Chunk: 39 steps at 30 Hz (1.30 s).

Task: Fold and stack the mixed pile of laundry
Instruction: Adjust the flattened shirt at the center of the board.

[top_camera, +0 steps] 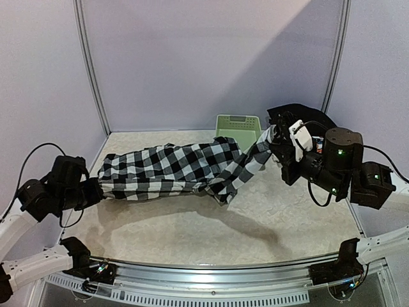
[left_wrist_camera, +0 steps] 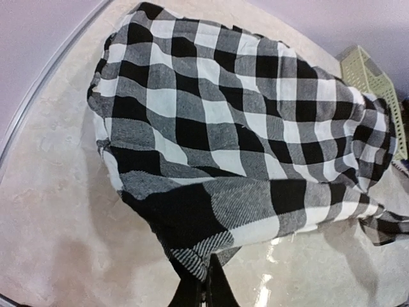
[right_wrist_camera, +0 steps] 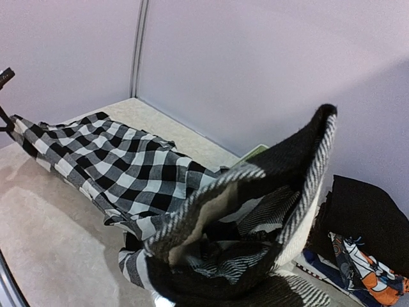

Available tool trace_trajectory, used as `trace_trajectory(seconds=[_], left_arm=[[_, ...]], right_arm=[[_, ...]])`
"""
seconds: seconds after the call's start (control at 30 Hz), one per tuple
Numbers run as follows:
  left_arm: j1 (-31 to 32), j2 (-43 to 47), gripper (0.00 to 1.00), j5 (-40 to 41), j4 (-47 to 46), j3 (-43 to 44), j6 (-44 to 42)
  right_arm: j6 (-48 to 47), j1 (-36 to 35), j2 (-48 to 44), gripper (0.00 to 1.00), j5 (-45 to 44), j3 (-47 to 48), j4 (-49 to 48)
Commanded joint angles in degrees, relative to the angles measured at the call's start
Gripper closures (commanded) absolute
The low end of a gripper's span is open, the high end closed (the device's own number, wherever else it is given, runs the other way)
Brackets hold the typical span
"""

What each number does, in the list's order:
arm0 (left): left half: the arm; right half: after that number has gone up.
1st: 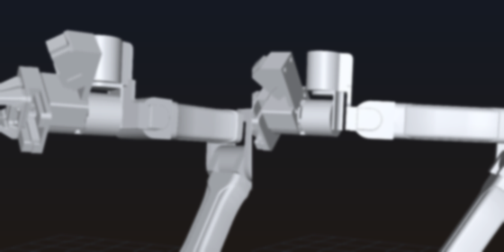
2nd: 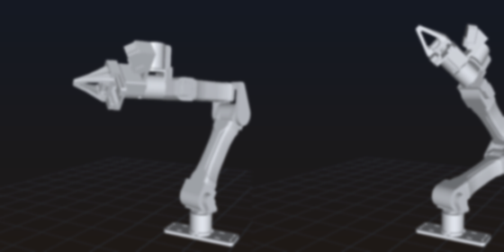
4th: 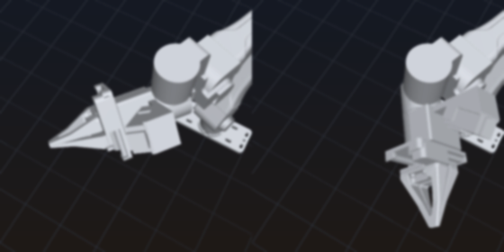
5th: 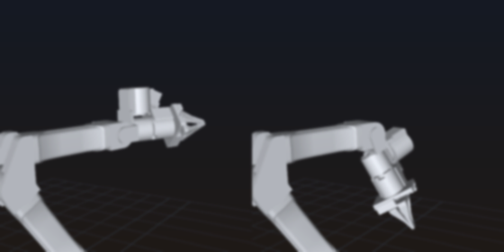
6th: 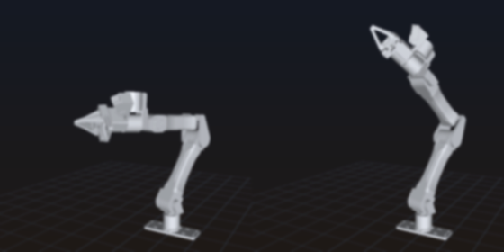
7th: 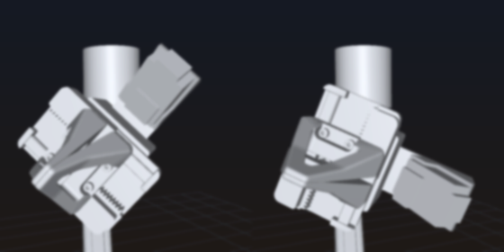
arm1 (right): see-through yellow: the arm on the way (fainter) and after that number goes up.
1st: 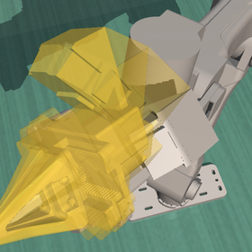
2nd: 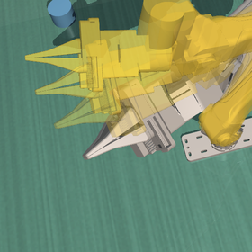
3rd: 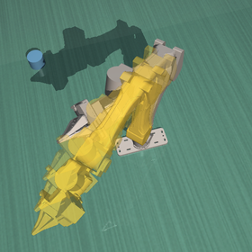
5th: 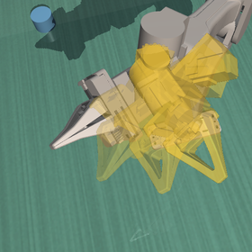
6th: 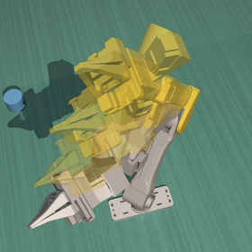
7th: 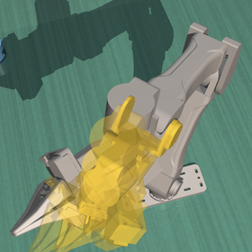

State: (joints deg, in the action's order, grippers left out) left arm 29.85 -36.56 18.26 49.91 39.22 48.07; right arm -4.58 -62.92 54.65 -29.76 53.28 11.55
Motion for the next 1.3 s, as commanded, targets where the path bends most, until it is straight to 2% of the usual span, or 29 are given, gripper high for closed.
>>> trace_trajectory(seconds=[0.0, 0.1, 0.2, 0.27, 0.33, 0.47, 0.53, 0.67, 0.8, 0.9, 1.0, 1.07, 1.17, 1.27], left_arm=[[-0.1, 9.7, 1.00, -1.4, 9.1, 2.4, 6.3], [-0.1, 15.5, 1.00, -1.0, 11.3, 4.3, 7.9], [-0.1, 17.4, 0.99, 1.4, 17.0, 5.6, 8.0], [-0.1, 18.8, 0.88, -0.2, 17.8, 4.4, 8.5], [-0.1, 20.6, 0.78, -2.1, 17.2, 3.1, 9.1], [-0.1, 24.7, 0.47, -1.1, 17.2, 3.6, 9.7], [-0.1, 25.2, 0.41, 0.6, 17.5, 4.5, 8.9], [-0.1, 18.6, 0.46, -1.1, 11.6, 3.3, 5.2], [-0.1, 5.0, 0.54, -2.6, 2.8, 0.6, -0.3], [-0.1, -5.1, 0.62, -2.8, -6.1, -1.1, -3.9], [0.0, -15.9, 0.68, -10.2, -13.9, 0.1, -6.7], [2.5, -22.6, 0.68, -12.7, -15.4, 2.3, -8.9], [9.8, -30.2, 0.68, -8.3, -11.7, 6.0, -11.5], [15.4, -34.7, 0.69, -8.7, -11.7, 5.6, -12.0]], right_arm=[[-0.1, 0.3, -0.7, 1.00, 12.2, 2.4, 7.3], [-0.8, 0.2, 0.4, 1.00, 22.1, 3.6, 10.0], [-0.9, 0.2, 1.1, 1.00, 31.8, 3.9, 11.5], [-1.3, 0.2, 0.7, 1.00, 37.2, 4.3, 13.2], [-2.2, 0.2, 0.2, 1.00, 38.6, 5.6, 16.1], [-3.8, 0.2, -1.9, 1.00, 41.9, 7.9, 22.2], [-4.6, 0.1, -3.2, 1.00, 45.1, 8.3, 23.8], [-8.0, 0.0, -6.0, 1.00, 51.5, 8.1, 24.6], [-9.6, 0.0, -7.9, 0.99, 56.9, 6.1, 23.4], [-9.8, -0.1, -6.5, 0.95, 59.5, 4.5, 22.8], [-9.6, -0.4, -2.0, 0.92, 60.6, 3.3, 21.5], [-8.8, -0.6, 2.0, 0.92, 60.8, 3.0, 21.3], [-8.6, -0.9, 6.4, 0.93, 60.5, 2.2, 20.2], [-8.3, -1.1, 6.8, 0.94, 60.9, 1.2, 17.5]])
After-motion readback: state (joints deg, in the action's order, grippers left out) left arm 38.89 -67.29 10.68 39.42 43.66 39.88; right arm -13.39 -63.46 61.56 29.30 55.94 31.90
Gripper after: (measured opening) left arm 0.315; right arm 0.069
